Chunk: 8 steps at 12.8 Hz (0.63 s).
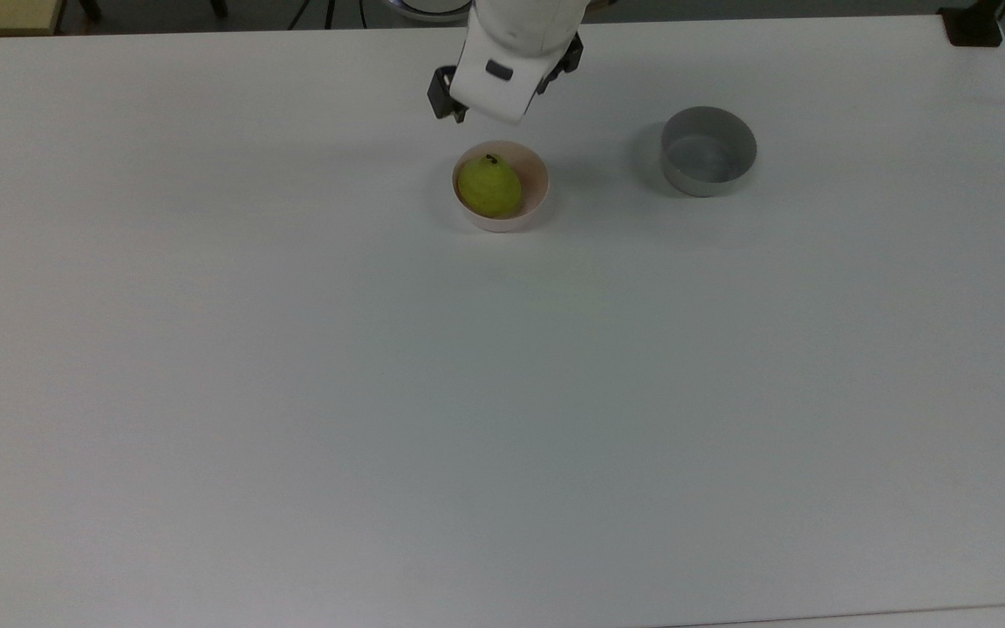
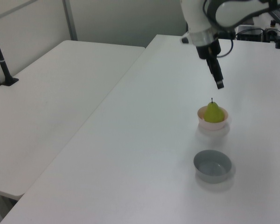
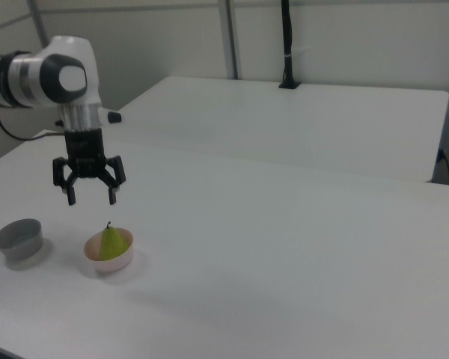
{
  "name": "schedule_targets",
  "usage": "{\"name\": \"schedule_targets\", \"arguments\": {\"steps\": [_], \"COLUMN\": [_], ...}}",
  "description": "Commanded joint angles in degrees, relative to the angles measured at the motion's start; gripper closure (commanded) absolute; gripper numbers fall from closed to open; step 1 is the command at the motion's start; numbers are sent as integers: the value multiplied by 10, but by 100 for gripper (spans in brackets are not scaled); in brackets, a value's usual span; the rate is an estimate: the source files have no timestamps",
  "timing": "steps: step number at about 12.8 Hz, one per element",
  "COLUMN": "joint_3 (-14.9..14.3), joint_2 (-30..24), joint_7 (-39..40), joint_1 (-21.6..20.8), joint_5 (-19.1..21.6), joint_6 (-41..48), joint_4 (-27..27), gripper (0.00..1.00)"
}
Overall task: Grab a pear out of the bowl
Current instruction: 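Move the open gripper over the pear in the pink bowl, then lower the gripper around the pear and close on it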
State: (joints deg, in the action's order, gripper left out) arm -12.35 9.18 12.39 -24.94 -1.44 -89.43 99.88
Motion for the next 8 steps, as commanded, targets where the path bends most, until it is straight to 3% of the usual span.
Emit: {"name": "schedule_targets", "arguments": {"steps": [1, 5, 8], "joint_3": [4, 5, 5], "joint_2": [7, 44, 70], "joint_7": [25, 23, 17], "joint_1": [8, 5, -3], "joint_5": [-19, -31, -33], "joint_6": [-65, -92, -130], "joint_4": [66, 78, 76], "gripper": [0, 0, 7]}}
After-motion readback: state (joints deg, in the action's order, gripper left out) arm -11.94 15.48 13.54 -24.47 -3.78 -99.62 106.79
